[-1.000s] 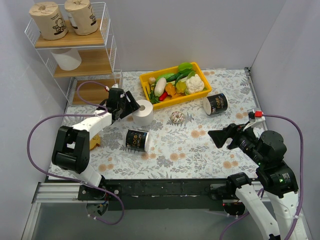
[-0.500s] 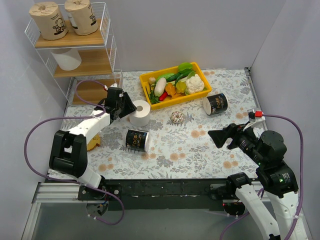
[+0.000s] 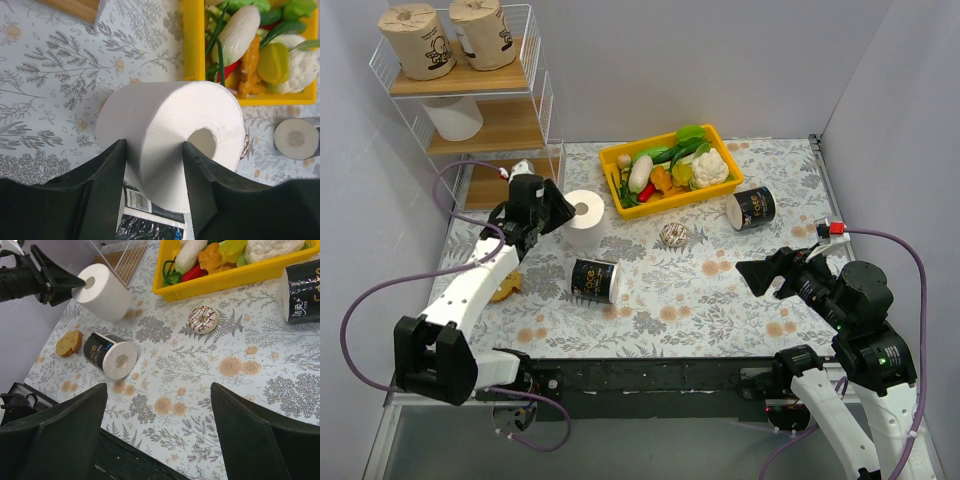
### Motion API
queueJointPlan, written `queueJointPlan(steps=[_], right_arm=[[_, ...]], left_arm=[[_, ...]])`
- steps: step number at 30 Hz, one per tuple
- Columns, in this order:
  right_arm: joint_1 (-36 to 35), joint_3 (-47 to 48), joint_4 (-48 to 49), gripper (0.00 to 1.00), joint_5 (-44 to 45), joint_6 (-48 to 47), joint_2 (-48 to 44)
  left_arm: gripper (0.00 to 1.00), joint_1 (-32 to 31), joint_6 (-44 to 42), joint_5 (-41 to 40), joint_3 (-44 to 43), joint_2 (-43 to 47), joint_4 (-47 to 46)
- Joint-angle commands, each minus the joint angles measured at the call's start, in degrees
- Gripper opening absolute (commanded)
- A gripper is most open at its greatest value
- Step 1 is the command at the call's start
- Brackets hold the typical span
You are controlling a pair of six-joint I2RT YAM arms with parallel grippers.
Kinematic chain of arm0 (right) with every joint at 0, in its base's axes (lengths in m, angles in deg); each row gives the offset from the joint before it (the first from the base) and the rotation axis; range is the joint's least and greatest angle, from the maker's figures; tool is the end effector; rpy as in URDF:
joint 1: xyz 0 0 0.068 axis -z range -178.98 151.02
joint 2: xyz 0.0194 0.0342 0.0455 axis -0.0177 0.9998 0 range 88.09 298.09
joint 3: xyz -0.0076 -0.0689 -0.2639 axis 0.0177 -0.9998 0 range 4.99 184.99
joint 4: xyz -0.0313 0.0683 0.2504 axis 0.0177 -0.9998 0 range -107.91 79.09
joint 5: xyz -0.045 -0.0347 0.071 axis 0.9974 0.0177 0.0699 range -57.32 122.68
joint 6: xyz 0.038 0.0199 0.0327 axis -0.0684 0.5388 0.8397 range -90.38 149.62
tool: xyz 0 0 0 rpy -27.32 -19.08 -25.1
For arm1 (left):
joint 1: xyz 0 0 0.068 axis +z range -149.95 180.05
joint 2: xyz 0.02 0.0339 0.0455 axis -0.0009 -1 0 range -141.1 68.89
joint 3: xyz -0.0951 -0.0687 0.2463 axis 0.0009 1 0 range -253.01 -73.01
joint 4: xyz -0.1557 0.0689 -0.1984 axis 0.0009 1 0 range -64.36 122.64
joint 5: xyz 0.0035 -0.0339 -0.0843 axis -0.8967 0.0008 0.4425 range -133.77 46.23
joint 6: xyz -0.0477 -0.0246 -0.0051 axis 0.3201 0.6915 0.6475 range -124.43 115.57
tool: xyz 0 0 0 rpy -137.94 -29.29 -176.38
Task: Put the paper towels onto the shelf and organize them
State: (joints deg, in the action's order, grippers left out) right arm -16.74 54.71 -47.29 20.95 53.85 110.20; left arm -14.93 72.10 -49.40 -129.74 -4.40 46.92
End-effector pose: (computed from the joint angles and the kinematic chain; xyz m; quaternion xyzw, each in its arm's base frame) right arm 0.0666 0.0290 0.3630 -0.0237 0.7577 0.3044 0.5768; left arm 0.2738 -0.0697 0.2869 -0.4776 0.7597 -0.2838 0.3379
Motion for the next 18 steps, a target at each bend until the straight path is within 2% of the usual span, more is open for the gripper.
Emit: queueJointPlan(steps=[1, 3, 4, 7, 13, 18], right_arm=[[-0.1, 1.2, 1.5, 0.91, -0.4, -0.1, -0.3], [-0.1, 1.1, 1.5, 0.91, -0.5, -0.1, -0.3], [-0.1, 1.1, 1.4, 0.91, -0.4, -0.1, -0.2], [-0.1, 1.1, 1.3, 0.91, -0.1, -0.2, -0.5], [-0.1, 0.9, 1.5, 0.91, -0.2, -0.3, -0.1], [-0.1, 1.1, 1.8, 0.91, -0.3, -0.4, 0.0]], left_arm=[[0.33, 5.4, 0.9, -0.7, -2.1, 7.0, 3.1], [0.32, 8.6, 0.9, 0.8, -3.1, 9.2, 5.0], [0.32, 12.5, 0.8, 1.4, -4.3, 9.9, 6.4], [0.31, 19.1, -0.7, 1.4, -6.4, 12.6, 8.1], [0.31, 23.5, -0.9, 0.8, -13.8, 12.6, 8.6], [0.31, 23.8, 1.2, 0.8, -20.9, 8.3, 5.8]])
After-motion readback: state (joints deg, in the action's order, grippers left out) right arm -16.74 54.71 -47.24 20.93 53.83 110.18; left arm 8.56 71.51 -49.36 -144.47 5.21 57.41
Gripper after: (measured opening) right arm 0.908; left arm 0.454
